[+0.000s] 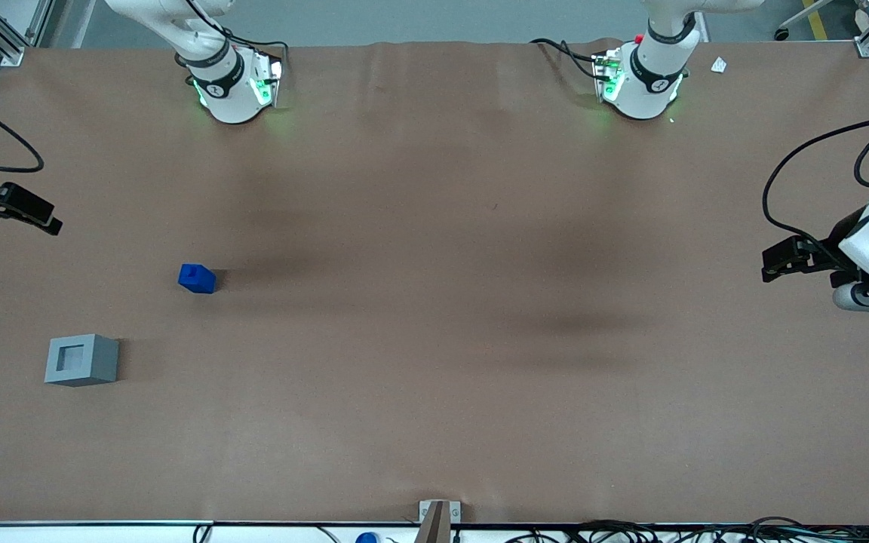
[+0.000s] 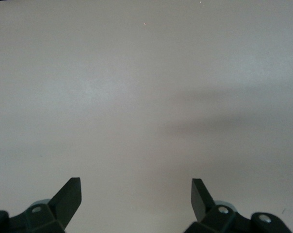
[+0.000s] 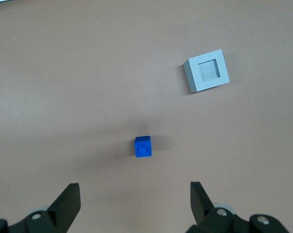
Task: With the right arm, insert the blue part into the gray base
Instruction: 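Move the right gripper over the blue cube and lower it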
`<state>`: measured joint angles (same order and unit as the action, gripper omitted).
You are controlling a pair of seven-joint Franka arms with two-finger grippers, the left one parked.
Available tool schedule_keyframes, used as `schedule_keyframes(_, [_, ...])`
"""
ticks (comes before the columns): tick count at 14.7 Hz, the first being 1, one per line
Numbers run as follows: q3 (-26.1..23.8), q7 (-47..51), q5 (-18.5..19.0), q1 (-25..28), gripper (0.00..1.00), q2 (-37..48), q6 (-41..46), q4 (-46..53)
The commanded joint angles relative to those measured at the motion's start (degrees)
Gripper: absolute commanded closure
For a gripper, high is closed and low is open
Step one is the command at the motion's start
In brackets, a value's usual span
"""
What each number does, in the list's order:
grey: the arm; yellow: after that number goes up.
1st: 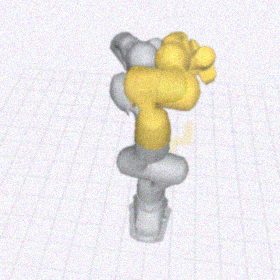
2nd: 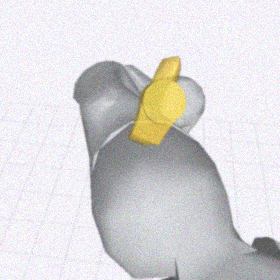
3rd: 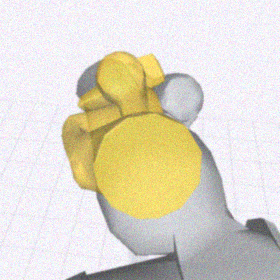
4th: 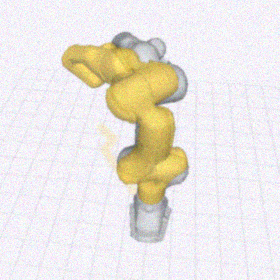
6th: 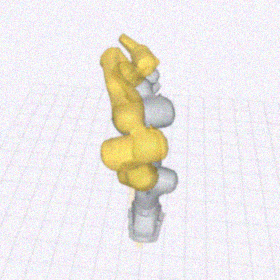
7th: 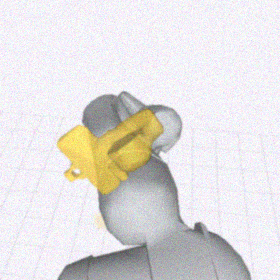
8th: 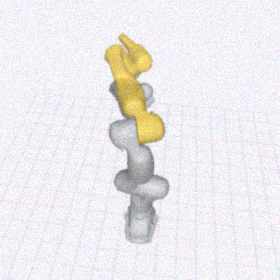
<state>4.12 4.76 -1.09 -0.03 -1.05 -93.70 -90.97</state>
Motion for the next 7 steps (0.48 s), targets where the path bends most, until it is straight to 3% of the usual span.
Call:
schedule_keyframes(1, [-0.34, 0.51, 0.74, 0.03, 0.00, -0.44, 0.72, 1.06])
schedule_keyframes(7, [-0.08, -0.10, 0.74, -0.59, 0.00, -0.53, 0.72, 0.97])
